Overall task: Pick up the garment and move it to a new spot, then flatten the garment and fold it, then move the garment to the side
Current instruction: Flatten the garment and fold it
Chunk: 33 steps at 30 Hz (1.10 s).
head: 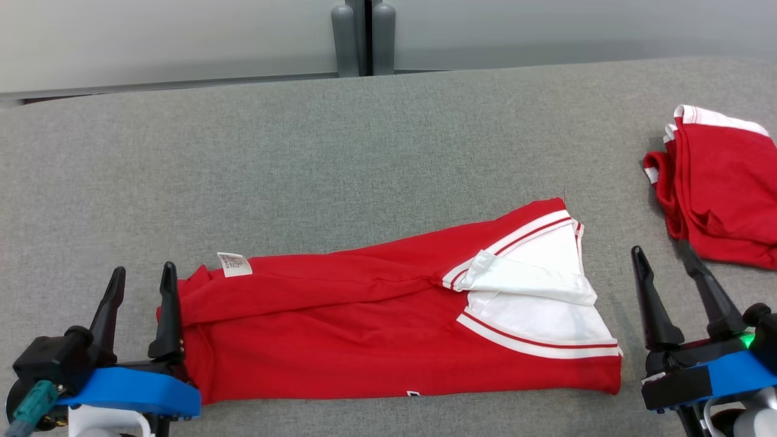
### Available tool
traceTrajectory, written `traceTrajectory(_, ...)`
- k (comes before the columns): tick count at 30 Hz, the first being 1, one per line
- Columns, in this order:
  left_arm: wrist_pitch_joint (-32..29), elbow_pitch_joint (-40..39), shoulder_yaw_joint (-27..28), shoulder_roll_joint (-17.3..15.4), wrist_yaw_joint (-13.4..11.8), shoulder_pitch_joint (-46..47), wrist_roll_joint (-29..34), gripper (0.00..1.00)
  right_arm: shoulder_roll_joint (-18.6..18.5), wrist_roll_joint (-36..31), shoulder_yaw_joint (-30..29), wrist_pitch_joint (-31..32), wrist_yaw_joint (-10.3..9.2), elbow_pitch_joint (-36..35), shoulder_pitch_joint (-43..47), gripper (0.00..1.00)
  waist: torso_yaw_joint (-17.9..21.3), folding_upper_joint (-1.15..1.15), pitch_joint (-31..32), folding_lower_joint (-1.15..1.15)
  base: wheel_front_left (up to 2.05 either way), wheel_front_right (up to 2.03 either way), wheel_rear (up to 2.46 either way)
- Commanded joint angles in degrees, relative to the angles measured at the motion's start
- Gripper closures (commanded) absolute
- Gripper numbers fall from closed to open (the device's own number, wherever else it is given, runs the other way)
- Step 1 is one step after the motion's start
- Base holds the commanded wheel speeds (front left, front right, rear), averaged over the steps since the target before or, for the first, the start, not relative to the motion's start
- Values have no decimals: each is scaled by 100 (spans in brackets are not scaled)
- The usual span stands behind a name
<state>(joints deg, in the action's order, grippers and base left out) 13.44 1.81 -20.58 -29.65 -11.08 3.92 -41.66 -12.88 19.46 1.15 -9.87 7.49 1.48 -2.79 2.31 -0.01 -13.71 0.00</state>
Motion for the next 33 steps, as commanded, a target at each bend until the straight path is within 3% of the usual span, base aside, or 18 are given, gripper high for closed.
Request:
traceTrajectory(1, 74, -124, 26, 66, -150, -39, 165, 0, 104, -259, -148, 102, 0, -224, 133, 0, -5, 1, 61, 0, 0, 0, 0)
traceTrajectory(8, 158, -496, -77, 297, -478, -125, 815, 0, 500, -917, -375, 618, 0, -1065, 345, 0, -11, 1, 276, 0, 0, 0, 0)
traceTrajectory(22, 176, -221, -110, 450, -320, -7, 1211, 0, 713, -1020, -471, 888, 0, -1288, 503, 0, -98, 1, 256, 0, 0, 0, 0)
traceTrajectory(28, 176, -163, -109, 425, -257, 184, 1364, 0, 659, -1040, -523, 940, 0, -869, 418, 0, -189, 1, 32, 0, 0, 0, 0)
traceTrajectory(33, 177, -148, -77, 499, -191, 389, 1453, 0, 565, -877, -425, 858, 0, 144, 150, 0, -283, 1, -235, 0, 0, 0, 0)
